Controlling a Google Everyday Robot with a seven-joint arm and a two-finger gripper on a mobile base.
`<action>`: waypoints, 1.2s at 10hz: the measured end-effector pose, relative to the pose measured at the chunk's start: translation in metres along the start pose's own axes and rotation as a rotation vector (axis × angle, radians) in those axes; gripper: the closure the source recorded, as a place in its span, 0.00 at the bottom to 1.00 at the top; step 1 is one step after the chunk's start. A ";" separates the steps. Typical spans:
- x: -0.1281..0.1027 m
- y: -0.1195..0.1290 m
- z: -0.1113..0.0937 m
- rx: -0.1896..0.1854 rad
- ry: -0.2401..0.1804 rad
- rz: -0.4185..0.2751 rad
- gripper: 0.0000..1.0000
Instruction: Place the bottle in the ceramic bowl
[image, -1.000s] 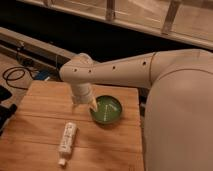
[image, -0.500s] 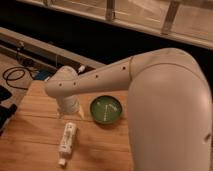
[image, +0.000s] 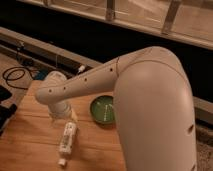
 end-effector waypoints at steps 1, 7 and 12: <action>0.000 0.000 0.001 -0.002 0.006 0.006 0.35; 0.004 0.011 0.058 -0.005 0.107 -0.001 0.35; 0.008 0.009 0.092 0.079 0.170 0.001 0.35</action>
